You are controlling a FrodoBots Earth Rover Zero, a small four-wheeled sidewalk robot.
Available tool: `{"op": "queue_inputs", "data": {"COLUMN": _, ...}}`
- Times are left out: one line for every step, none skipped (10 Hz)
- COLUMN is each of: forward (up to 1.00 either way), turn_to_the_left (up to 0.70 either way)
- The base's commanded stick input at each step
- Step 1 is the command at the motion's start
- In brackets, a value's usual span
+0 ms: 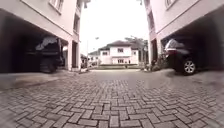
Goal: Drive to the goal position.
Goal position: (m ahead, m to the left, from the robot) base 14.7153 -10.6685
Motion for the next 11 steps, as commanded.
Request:
{"op": "queue_inputs", "data": {"forward": 0.7, "turn_to_the_left": 0.0}}
{"op": "queue_inputs", "data": {"forward": 0.7, "turn_to_the_left": 0.0}}
{"op": "queue_inputs", "data": {"forward": 0.7, "turn_to_the_left": 0.0}}
{"op": "queue_inputs", "data": {"forward": 0.7, "turn_to_the_left": 0.0}}
{"op": "queue_inputs", "data": {"forward": 0.7, "turn_to_the_left": 0.0}}
{"op": "queue_inputs", "data": {"forward": 0.7, "turn_to_the_left": 0.0}}
{"op": "queue_inputs", "data": {"forward": 0.7, "turn_to_the_left": 0.0}}
{"op": "queue_inputs", "data": {"forward": 0.7, "turn_to_the_left": 0.0}}
{"op": "queue_inputs", "data": {"forward": 0.7, "turn_to_the_left": 0.0}}
{"op": "queue_inputs", "data": {"forward": 0.7, "turn_to_the_left": 0.0}}
{"op": "queue_inputs", "data": {"forward": 0.7, "turn_to_the_left": 0.0}}
